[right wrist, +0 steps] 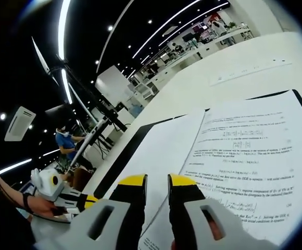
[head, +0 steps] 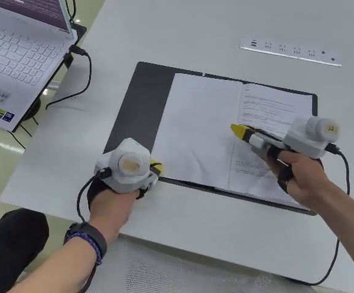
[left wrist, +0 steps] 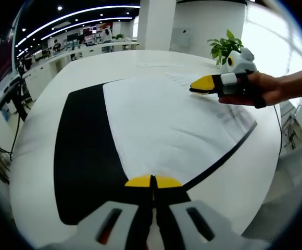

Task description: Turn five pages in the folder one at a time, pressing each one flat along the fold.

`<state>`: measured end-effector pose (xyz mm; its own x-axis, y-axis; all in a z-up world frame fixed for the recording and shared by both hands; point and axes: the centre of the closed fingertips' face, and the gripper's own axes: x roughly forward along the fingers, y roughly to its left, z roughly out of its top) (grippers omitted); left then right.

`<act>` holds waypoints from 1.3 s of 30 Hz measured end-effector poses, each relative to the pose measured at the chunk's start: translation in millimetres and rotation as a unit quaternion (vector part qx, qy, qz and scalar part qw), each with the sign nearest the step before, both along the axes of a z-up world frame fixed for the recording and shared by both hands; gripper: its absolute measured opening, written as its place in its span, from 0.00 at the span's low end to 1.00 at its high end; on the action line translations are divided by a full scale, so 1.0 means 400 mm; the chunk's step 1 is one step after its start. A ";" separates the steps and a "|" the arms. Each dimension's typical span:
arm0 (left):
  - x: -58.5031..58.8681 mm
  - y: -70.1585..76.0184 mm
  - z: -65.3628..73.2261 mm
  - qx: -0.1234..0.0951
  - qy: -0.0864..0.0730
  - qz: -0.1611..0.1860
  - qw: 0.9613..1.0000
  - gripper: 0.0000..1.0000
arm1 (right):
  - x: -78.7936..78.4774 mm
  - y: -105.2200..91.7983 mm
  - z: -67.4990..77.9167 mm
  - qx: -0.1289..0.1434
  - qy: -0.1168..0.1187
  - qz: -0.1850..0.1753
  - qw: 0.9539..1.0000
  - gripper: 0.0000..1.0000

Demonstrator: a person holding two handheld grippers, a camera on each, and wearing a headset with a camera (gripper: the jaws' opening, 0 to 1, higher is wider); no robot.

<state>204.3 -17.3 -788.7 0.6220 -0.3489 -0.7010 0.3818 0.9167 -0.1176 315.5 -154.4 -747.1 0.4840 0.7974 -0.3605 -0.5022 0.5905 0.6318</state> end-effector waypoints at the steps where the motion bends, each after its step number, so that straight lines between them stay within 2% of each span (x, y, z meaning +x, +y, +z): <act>1: 0.000 0.000 0.000 0.000 0.000 0.001 1.000 0.00 | 0.000 0.001 -0.002 0.001 0.001 0.002 1.000 0.14; 7: 0.003 0.001 -0.003 -0.003 0.003 0.003 1.000 0.00 | 0.003 0.005 -0.018 0.001 0.006 0.008 1.000 0.08; 11: 0.005 0.001 -0.004 -0.008 0.005 0.004 1.000 0.00 | 0.011 0.020 -0.014 0.014 0.002 0.012 1.000 0.02; 15: 0.006 0.001 -0.005 -0.006 0.005 0.003 1.000 0.00 | 0.019 0.026 -0.030 0.015 0.009 0.012 1.000 0.00; 17: 0.006 0.000 -0.005 -0.008 0.006 0.005 1.000 0.00 | 0.026 0.026 -0.029 0.023 0.011 0.009 1.000 0.00; 24: 0.009 0.002 -0.007 -0.007 0.006 0.004 1.000 0.00 | 0.047 0.023 -0.030 0.024 0.001 0.007 1.000 0.00; 31: 0.007 0.003 -0.007 -0.011 0.007 0.003 1.000 0.00 | 0.063 0.024 -0.032 0.033 0.004 0.000 0.999 0.00; 35: 0.007 0.005 -0.007 -0.023 0.008 0.015 1.000 0.00 | 0.071 0.024 -0.033 0.038 0.006 -0.005 0.999 0.00; 39: 0.006 0.003 -0.007 -0.022 0.007 0.012 1.000 0.00 | 0.087 0.023 -0.035 0.047 0.008 -0.015 0.999 0.00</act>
<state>206.7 -15.9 -791.6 0.6212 -0.3642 -0.6939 0.3571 0.9197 -0.1630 350.2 -145.2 -761.0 0.5032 0.8132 -0.2925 -0.4737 0.5426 0.6936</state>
